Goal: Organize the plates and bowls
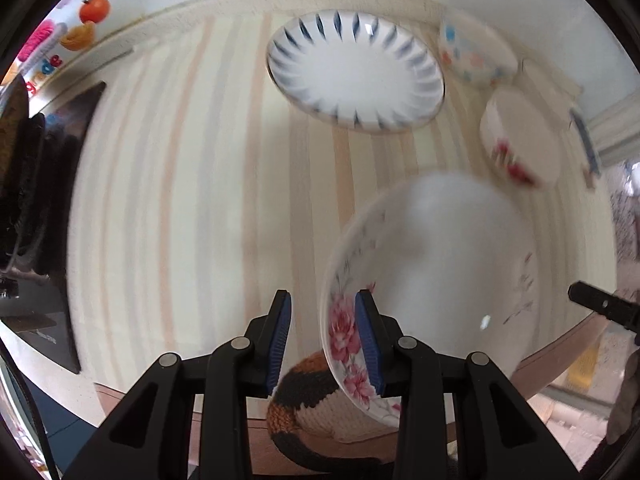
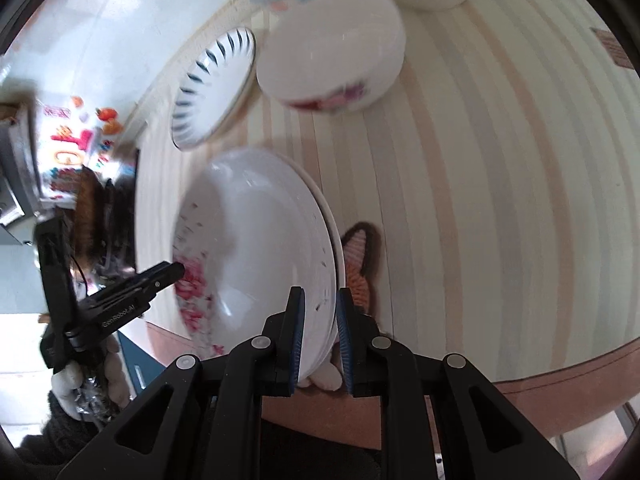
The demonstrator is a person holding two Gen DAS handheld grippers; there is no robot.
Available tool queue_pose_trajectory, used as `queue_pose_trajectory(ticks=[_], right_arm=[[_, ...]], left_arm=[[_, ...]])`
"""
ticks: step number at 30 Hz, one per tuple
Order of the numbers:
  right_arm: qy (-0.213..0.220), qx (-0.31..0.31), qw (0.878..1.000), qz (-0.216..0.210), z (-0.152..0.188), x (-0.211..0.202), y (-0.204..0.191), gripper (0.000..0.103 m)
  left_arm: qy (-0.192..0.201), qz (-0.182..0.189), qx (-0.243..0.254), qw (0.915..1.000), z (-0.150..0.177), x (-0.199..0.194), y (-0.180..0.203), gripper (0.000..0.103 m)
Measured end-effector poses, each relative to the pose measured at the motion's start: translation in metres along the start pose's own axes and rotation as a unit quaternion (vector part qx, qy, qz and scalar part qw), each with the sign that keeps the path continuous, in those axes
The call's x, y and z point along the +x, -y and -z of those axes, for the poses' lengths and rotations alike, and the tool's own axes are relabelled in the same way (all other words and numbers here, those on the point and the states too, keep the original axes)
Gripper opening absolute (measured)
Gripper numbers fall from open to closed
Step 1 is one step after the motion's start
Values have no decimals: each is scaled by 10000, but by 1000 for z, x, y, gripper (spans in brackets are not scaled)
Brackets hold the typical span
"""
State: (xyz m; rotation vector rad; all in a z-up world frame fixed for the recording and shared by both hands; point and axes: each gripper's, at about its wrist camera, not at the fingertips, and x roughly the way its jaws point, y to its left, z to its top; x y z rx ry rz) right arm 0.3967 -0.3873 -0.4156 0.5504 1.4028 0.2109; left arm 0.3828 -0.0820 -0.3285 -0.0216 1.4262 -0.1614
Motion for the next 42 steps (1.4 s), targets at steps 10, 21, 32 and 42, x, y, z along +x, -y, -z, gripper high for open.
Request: queue_pose_trajectory(ticks=[10,21,32,42], right_arm=[[578,-408,9974,-137,-84,-30,-83,20],[434,-442,9948,811,-200,64,-128,20],[228,-514,9898,1306,-221,111,-115,7],[346,-553,9900,1252,-209,98,-110,7]], left_arm=[[224,33,-253,9994,-123,-14,-49,31],[-309,88,-231,9992,-184,77,-72,31],[-156,485,-264,9984,-186,98,-75,18],[110,446,-36,9989,-169,59,-62,18]])
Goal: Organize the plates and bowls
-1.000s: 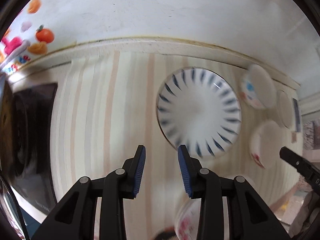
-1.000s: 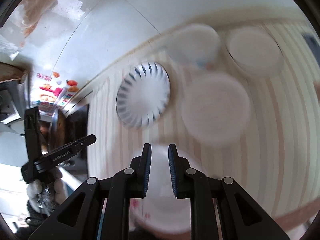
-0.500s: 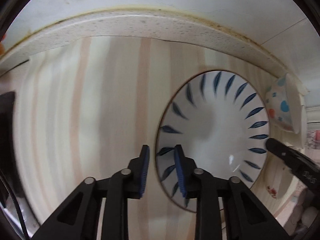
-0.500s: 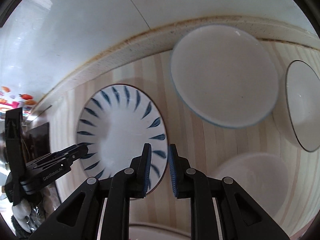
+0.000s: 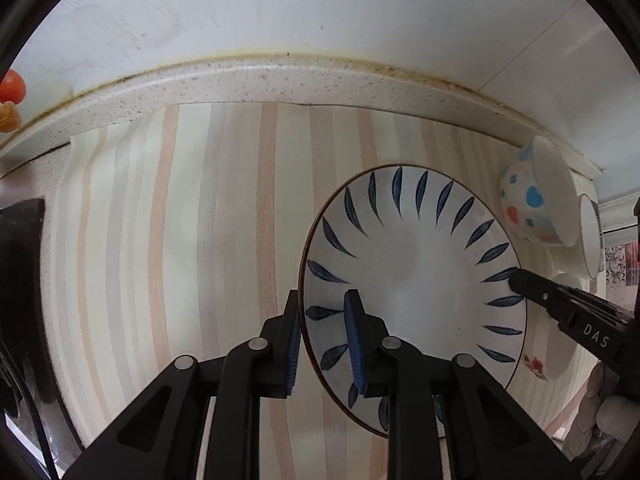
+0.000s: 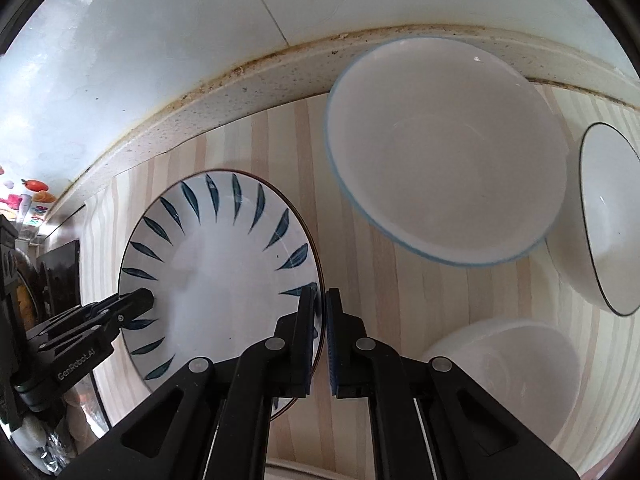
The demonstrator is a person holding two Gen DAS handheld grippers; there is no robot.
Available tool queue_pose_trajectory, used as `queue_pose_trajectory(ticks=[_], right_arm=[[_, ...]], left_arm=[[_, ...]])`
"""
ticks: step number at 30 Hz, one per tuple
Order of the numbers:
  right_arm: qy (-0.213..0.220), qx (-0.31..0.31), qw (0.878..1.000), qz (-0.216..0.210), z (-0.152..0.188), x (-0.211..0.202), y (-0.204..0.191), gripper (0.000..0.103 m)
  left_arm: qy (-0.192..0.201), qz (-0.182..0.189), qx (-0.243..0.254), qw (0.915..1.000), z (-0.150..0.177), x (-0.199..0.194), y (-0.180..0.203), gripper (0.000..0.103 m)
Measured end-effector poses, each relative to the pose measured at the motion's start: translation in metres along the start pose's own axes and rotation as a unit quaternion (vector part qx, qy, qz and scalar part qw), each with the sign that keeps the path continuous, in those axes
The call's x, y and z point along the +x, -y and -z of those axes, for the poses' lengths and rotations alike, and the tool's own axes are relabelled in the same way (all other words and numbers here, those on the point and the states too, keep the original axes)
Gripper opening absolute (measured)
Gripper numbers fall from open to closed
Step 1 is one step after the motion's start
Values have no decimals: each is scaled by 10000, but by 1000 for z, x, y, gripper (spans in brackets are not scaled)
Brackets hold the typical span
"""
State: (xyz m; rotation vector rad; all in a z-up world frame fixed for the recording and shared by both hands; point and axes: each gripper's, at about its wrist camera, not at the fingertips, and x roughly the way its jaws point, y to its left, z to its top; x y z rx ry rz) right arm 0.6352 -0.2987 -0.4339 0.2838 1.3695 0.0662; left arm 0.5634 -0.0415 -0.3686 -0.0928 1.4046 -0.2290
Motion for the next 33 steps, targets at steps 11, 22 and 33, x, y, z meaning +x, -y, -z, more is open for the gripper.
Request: queue_pose_trajectory(ticks=[11,22,33], right_arm=[[220,-193,9994,-197,32,-58,-5,7],[425,-305,9978,-408,94,-134,13,7],[372,-26,9982,-473,166,-142,42,7]], left_arm=[[292,111,62,9995,35,-60,18,18],[406,140,289,9987,101,-97,45,18],[47,74,457,9989,156,-62,64,18]])
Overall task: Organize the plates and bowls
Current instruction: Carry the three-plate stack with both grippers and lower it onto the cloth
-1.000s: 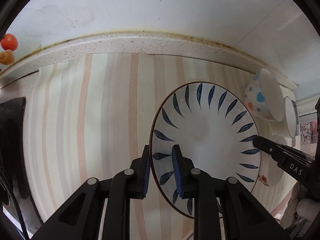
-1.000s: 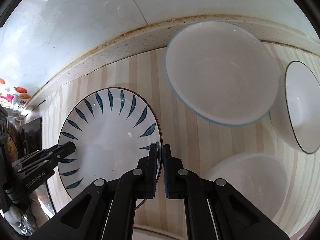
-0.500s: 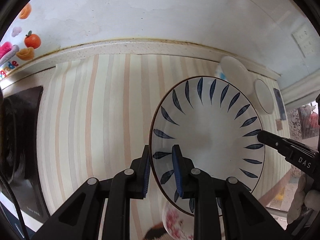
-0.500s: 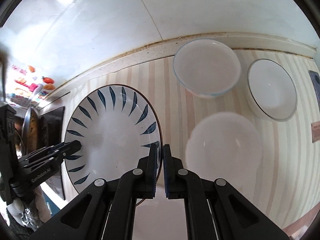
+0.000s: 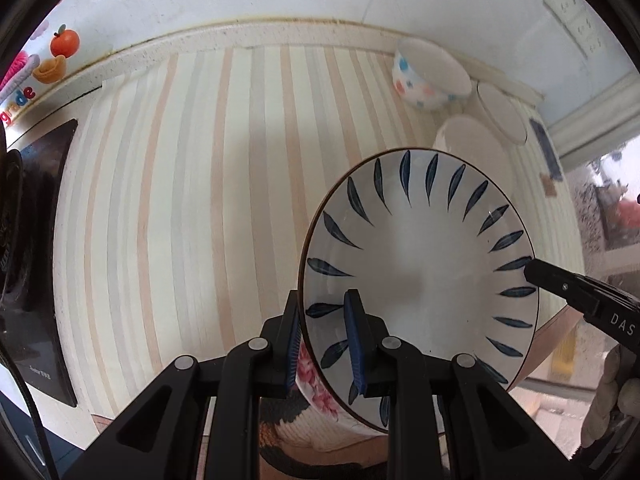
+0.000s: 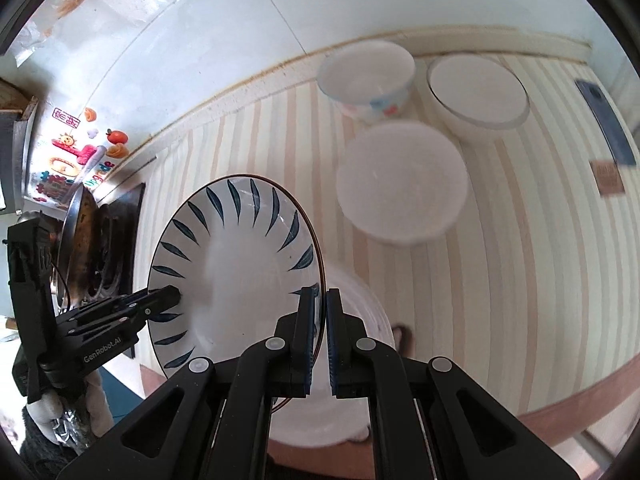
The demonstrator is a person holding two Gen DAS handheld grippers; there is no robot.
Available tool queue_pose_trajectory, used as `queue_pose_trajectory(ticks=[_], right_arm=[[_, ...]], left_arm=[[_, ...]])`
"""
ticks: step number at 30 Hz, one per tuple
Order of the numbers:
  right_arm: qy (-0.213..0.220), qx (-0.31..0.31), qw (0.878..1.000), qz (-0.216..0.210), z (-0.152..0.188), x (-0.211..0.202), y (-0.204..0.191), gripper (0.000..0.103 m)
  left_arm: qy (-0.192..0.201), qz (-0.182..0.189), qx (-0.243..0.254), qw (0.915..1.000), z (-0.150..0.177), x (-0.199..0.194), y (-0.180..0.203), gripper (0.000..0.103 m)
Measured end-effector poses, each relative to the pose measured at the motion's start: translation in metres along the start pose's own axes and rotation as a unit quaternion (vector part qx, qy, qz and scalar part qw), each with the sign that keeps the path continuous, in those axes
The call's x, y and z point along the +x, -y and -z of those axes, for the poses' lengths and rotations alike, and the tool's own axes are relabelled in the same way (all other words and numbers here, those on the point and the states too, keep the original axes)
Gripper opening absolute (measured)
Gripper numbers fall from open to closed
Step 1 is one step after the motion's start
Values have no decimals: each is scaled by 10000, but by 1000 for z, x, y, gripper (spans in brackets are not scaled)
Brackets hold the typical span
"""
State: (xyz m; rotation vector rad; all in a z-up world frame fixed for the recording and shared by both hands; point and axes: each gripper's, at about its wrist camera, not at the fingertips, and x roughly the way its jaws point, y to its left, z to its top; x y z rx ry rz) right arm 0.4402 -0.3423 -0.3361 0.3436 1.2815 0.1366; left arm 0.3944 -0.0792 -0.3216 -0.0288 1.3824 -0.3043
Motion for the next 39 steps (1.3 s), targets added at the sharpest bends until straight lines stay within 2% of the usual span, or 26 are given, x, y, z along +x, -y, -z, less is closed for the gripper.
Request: queue_pose_trajectory(ticks=[5,13,22,31,39], right_arm=[[-265,203,9994,-42,33,23,18,7],[-486,241,9985,105,59,51,33,7],[-546,214,9982,94,58,65,35,7],[-580,212,9981,10,49,67,42,7],[-774,618,9943,-407,47,70,57,10]], left_arm=[[-239,-21,0,9997,14,19,2,18],[-413,-190,85,9989,23,39,11,18],[-456,-286,47,9985,20,53,21,19],[-410,-215,-250,9986,21,55,15,18],[-518,-165,-436,9976,18,57,7,18]])
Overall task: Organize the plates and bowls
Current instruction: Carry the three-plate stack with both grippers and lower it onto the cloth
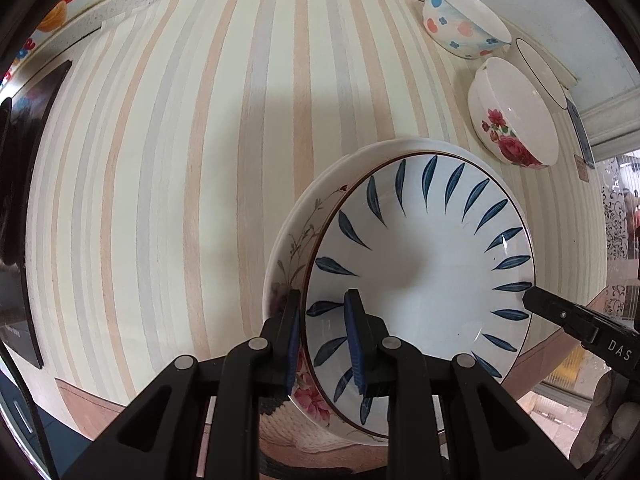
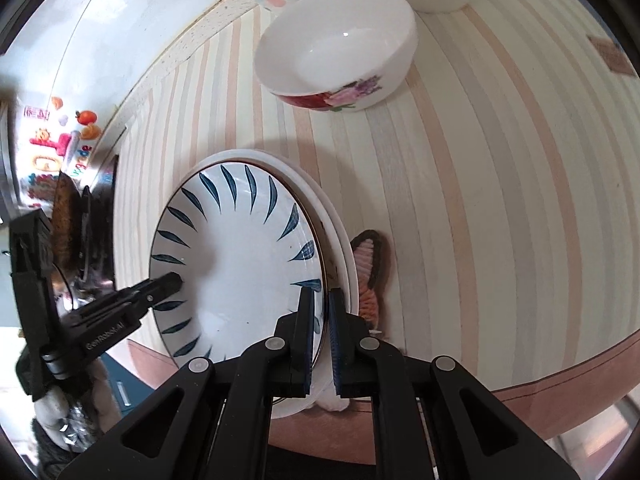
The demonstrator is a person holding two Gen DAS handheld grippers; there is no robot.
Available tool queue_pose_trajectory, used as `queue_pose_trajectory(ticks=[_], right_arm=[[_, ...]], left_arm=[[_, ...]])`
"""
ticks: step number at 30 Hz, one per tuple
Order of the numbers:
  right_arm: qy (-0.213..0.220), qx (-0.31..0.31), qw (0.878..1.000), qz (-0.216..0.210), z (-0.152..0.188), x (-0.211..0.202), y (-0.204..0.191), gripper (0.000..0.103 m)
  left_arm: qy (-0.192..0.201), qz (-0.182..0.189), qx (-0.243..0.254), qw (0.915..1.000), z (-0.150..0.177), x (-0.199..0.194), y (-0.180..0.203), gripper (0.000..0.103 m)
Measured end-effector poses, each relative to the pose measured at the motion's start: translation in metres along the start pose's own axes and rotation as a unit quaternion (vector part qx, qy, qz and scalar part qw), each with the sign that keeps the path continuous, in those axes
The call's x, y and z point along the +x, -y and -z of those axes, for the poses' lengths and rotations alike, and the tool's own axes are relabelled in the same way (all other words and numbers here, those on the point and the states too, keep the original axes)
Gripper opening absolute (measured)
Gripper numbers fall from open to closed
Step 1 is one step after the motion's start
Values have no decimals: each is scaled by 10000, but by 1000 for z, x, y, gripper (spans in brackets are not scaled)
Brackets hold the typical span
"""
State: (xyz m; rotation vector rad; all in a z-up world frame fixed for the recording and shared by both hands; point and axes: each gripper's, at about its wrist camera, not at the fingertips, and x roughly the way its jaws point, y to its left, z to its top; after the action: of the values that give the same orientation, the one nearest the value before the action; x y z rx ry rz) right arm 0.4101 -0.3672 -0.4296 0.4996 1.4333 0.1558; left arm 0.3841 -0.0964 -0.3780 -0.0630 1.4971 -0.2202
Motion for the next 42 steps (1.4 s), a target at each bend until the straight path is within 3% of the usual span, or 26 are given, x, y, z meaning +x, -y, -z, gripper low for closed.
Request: queue_pose_trajectory(ticks=[10,18,24,32,42], right_arm=[[-19,-155,9999,24,-1,-11,-6,10],[206,-741,9961,435,15,-32,-33,10],[479,-1112,9916,461,51,-66,-62,10],[970,-1442,9843,313,108,-132,-99,10],[1322,-1506,9795,183,179,-194,-117,10]], left_arm=[[45,-272,-110,9996,4,-6,7,19],[572,-561,-40,9968,28,-54,30,19],[1046,-663,125,9922,62,-108,39,19],[1522,-390,242,9873,115,-174,44,19],[1832,-150,323,9824,165,-211,45,19]])
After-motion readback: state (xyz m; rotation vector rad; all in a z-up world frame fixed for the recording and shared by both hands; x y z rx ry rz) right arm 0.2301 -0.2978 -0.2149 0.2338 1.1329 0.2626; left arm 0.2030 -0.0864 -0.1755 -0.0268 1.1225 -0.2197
